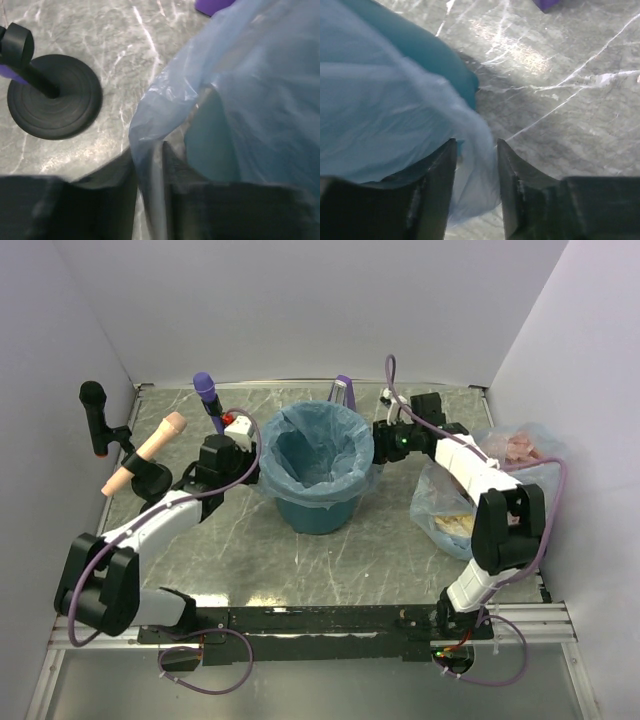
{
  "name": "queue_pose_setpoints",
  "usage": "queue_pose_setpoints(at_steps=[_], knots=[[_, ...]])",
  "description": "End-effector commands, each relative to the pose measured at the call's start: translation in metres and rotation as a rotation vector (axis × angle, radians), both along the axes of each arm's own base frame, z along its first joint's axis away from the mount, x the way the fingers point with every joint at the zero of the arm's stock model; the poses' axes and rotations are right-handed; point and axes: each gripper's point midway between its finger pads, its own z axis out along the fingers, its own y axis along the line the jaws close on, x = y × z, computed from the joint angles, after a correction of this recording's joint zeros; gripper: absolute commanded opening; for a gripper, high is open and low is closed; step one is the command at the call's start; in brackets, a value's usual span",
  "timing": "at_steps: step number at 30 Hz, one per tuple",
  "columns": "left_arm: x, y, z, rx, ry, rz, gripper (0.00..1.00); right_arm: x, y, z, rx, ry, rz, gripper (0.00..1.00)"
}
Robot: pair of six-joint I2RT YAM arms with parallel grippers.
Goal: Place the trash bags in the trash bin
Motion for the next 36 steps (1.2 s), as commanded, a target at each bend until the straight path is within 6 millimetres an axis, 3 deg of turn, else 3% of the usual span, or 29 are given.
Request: queue_pose_setpoints(at_steps=[1, 8, 13, 20, 21, 24, 27, 29, 31, 32, 36], knots=[[-0.007, -0.006, 0.050, -0.008, -0.108, -0.093, 0.37, -0.008, -0.006, 0.065, 0.026, -0.144, 0.006, 0.52], [-0.038, 0.001, 0.073, 0.052, -0.109, -0.180, 0.64, -0.023, -0.036, 0.103, -0.065, -0.236, -0.086, 0.69], [-0.055, 0.021, 0.093, 0.142, -0.152, -0.180, 0.70, -0.034, -0.054, 0.128, -0.116, -0.282, -0.128, 0.74], [-0.062, 0.022, 0.132, 0.155, -0.246, -0.210, 0.70, -0.045, -0.046, 0.164, -0.058, -0.342, -0.104, 0.75], [-0.063, 0.020, 0.140, 0.146, -0.259, -0.219, 0.70, -0.046, -0.042, 0.174, -0.034, -0.366, -0.090, 0.81], [-0.063, 0.011, 0.169, 0.117, -0.321, -0.260, 0.70, -0.054, -0.016, 0.211, 0.041, -0.472, 0.039, 0.83], [-0.066, -0.003, 0.187, 0.091, -0.341, -0.342, 0.70, -0.050, 0.012, 0.226, 0.014, -0.533, 0.113, 0.81], [-0.066, -0.010, 0.185, 0.071, -0.317, -0.371, 0.70, -0.051, 0.043, 0.234, -0.011, -0.584, 0.187, 0.74], [-0.065, -0.013, 0.184, 0.053, -0.310, -0.379, 0.70, -0.053, 0.073, 0.231, -0.041, -0.618, 0.281, 0.60], [-0.065, -0.014, 0.184, 0.049, -0.314, -0.381, 0.70, -0.057, 0.089, 0.225, -0.060, -0.629, 0.339, 0.48], [-0.067, -0.010, 0.190, 0.044, -0.343, -0.357, 0.70, -0.072, 0.140, 0.175, -0.155, -0.555, 0.631, 0.12]])
